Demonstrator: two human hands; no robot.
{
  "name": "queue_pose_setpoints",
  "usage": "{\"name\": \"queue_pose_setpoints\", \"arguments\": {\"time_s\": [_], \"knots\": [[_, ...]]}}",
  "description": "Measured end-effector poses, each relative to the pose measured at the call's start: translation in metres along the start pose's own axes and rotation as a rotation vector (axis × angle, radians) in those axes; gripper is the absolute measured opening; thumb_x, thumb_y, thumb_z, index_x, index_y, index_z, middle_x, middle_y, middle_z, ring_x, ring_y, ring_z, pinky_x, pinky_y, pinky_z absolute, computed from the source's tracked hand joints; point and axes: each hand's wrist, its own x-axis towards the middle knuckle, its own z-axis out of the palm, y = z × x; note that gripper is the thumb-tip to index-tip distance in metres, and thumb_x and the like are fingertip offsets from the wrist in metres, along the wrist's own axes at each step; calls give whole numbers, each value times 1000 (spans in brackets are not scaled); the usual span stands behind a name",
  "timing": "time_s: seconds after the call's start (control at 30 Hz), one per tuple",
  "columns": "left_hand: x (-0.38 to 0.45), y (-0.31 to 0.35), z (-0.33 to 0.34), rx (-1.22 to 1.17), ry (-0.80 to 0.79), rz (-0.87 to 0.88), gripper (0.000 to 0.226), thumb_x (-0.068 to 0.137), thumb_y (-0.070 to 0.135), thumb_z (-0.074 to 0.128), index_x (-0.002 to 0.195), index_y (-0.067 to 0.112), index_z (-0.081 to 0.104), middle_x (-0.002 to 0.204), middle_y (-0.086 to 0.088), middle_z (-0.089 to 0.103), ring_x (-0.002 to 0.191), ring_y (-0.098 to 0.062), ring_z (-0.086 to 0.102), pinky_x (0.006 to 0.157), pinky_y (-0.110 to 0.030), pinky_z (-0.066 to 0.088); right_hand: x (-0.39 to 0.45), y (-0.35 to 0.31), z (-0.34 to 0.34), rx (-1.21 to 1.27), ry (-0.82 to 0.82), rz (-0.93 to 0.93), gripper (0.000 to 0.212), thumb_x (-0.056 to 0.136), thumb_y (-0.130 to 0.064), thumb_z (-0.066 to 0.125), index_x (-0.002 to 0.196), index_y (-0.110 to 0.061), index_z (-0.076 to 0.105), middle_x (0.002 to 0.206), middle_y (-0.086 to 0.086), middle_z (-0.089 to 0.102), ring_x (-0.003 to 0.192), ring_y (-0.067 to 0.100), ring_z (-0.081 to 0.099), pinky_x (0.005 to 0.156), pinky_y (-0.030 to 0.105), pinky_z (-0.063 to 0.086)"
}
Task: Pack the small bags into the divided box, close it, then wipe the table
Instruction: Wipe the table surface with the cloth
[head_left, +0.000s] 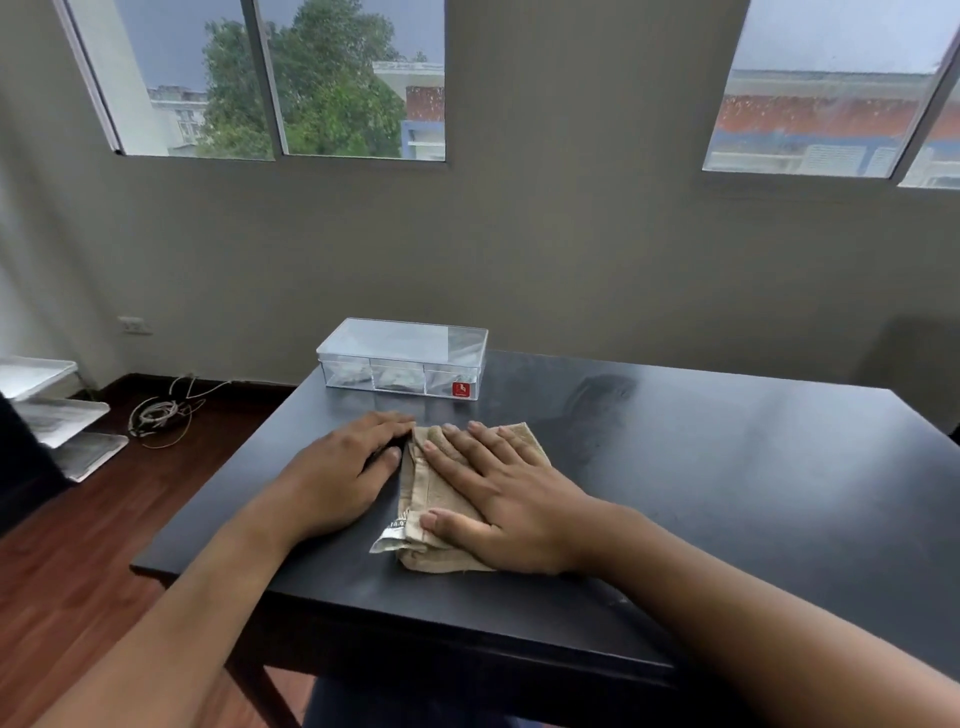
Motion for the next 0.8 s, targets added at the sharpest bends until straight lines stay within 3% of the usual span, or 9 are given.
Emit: {"name": "queue_pose_setpoints", "arguments": {"time_s": [0.17, 0.3, 0.47, 0.53, 0.6, 0.7, 0.8], "knots": [[-3, 17, 6, 37, -78, 110, 47, 104, 34, 48, 151, 36, 43, 158, 26, 31, 147, 12, 19, 117, -15, 16, -81, 21, -6, -6, -9, -60, 74, 97, -80, 23, 158, -54, -8, 171, -20, -15, 154, 2, -26, 126, 34, -14], [-1, 35, 17, 36, -151, 187, 51, 105, 36, 45, 155, 36, 33, 160, 29, 21, 145, 20, 3, 110, 0, -2, -106, 62, -13, -21, -37, 72, 71, 95, -83, 20, 152, -62, -15, 167, -27, -20, 151, -2, -29, 129, 40, -7], [12, 53, 28, 31, -172, 237, 56, 100, 42, 36, 155, 33, 34, 162, 25, 23, 145, 19, 4, 116, -6, 0, -106, 54, -17, -7, -20, 3, 70, 95, -81, 30, 151, -67, -10, 170, -19, -19, 155, 16, -29, 127, 51, -9], [18, 55, 30, 27, -211, 251, 58, 98, 42, 34, 156, 35, 32, 162, 27, 21, 146, 19, 3, 121, -13, 3, -125, 50, -18, 0, -38, -50, 74, 93, -81, 36, 151, -68, -8, 169, -23, -21, 154, 13, -31, 127, 48, -11], [26, 58, 30, 51, -260, 273, 56, 101, 41, 32, 157, 37, 26, 162, 30, 14, 146, 20, -2, 117, -8, -5, -141, 60, -19, -9, -61, -44, 74, 93, -80, 38, 151, -68, -6, 166, -28, -23, 153, 8, -31, 128, 43, -12], [43, 64, 35, 108, -284, 299, 60, 100, 46, 25, 159, 38, 21, 163, 30, 9, 147, 16, -3, 111, -4, -10, -138, 82, -22, -10, -43, 48, 67, 96, -80, 30, 149, -70, -8, 165, -32, -22, 152, 3, -30, 129, 44, -8], [56, 74, 47, 95, -245, 320, 60, 99, 45, 24, 158, 35, 27, 165, 24, 17, 151, 8, 6, 113, -7, -6, -122, 82, -15, -4, -5, 141, 62, 96, -80, 19, 148, -70, -13, 167, -28, -21, 152, 6, -32, 128, 45, -8]]}}
